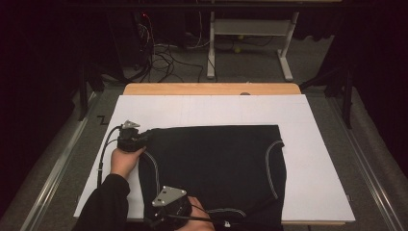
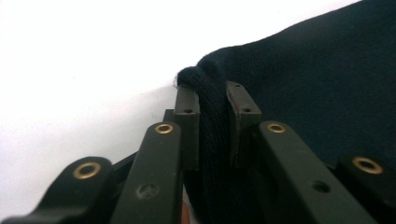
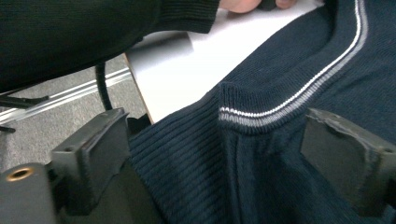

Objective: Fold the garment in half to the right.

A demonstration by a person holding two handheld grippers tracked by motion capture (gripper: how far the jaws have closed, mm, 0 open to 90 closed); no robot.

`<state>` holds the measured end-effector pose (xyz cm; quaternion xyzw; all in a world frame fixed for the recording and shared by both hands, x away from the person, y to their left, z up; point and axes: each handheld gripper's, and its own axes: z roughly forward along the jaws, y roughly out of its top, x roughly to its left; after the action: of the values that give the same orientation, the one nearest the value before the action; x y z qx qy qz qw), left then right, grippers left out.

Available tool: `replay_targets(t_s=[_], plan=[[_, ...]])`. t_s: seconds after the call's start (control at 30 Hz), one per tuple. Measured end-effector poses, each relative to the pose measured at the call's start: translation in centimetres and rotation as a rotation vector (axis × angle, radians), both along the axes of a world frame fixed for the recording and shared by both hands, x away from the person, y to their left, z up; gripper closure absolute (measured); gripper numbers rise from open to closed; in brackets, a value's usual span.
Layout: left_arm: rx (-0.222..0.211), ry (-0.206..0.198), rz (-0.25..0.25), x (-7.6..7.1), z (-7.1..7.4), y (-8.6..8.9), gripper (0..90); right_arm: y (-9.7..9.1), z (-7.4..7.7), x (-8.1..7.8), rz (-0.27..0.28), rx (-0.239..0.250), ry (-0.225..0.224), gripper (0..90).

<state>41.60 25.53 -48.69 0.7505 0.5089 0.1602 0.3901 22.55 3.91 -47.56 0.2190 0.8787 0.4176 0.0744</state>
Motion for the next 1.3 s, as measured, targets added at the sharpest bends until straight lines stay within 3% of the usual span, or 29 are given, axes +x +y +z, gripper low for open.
replay_targets(t_s=[0.1,0.33,0.53,0.6,0.67,0.9,1.3], plan=[[-0.037,-0.012,0.001,-0.2,0.0,0.3,74.0,0.9,-0.1,0.1,-0.007,-0.021,0.000,13.0],[-0.046,-0.015,0.006,-0.4,0.0,0.4,73.8,2.5,-0.8,0.2,-0.024,-0.093,0.000,15.6],[-0.032,-0.014,0.004,-0.4,0.0,0.2,73.8,3.3,-1.2,-0.2,-0.046,-0.137,-0.046,16.3],[-0.035,-0.011,0.005,-0.4,0.0,0.3,73.8,3.5,-1.3,-0.4,-0.059,-0.156,-0.080,20.1],[-0.035,-0.011,0.005,-0.4,0.0,0.3,73.8,3.5,-1.4,-0.5,-0.068,-0.160,-0.086,22.4],[-0.029,-0.011,0.008,-0.5,0.0,0.2,73.8,3.0,-1.0,-0.2,-0.104,-0.151,-0.070,40.0],[-0.029,-0.009,0.010,-0.5,0.0,0.2,73.8,2.1,-0.8,0.2,-0.138,-0.162,-0.084,70.4]])
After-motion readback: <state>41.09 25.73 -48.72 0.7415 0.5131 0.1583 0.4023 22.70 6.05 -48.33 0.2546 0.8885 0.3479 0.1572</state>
